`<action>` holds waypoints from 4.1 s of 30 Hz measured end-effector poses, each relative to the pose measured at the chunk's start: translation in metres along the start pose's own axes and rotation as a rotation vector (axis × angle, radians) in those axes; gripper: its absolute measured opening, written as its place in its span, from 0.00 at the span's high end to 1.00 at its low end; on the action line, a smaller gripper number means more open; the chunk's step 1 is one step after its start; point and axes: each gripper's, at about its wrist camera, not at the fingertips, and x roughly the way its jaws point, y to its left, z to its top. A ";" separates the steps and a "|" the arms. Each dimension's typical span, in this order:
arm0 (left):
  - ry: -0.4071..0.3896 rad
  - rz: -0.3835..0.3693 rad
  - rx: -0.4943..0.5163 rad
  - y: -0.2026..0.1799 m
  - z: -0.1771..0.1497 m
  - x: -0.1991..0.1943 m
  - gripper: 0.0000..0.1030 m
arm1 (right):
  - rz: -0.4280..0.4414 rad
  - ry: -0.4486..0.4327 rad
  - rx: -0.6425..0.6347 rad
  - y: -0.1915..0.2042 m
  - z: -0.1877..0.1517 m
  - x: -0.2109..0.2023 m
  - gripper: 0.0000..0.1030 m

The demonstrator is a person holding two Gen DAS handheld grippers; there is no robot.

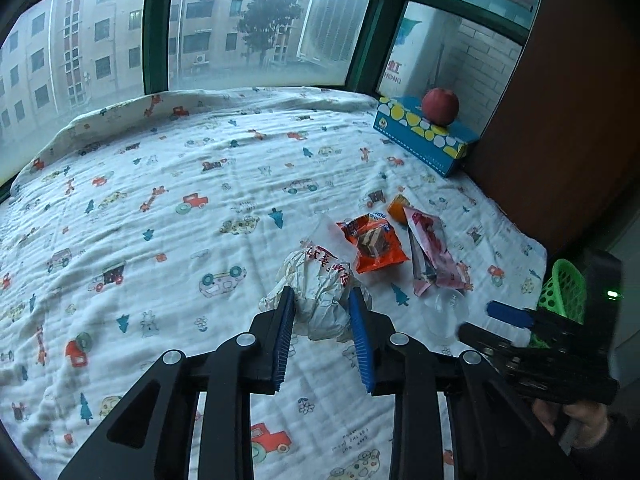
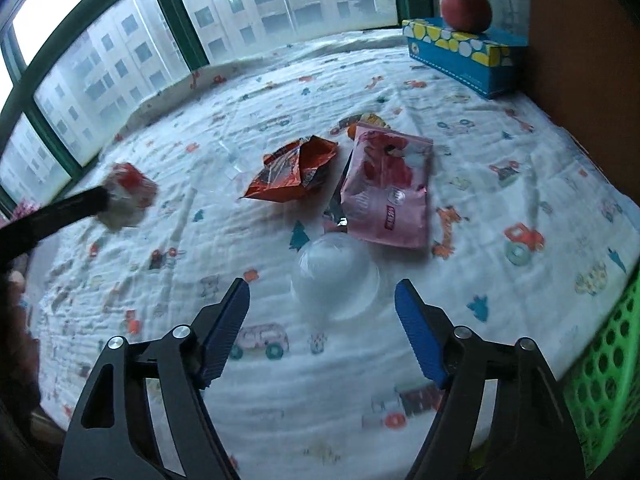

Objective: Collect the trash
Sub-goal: 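Grasp the crumpled white tissue with the left tool while the right tool grasps the small clear cup, then drop the clear cup from the right tool into the basket while the left tool carries the tissue, then drop the crumpled tissue from the left tool into the green basket, then move both tools back to the bed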

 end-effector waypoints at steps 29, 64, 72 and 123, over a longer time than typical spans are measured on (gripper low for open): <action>-0.041 -0.094 0.039 -0.042 0.016 -0.018 0.74 | -0.049 -0.047 0.048 -0.016 -0.012 -0.045 0.47; 0.061 -0.339 0.343 -0.264 -0.002 0.011 0.74 | -0.318 -0.143 0.346 -0.183 -0.103 -0.180 0.47; 0.072 -0.380 0.415 -0.309 -0.006 0.016 0.74 | -0.370 -0.143 0.404 -0.213 -0.126 -0.199 0.47; 0.135 -0.369 0.413 -0.320 -0.024 0.032 0.42 | -0.324 -0.227 0.445 -0.211 -0.146 -0.236 0.30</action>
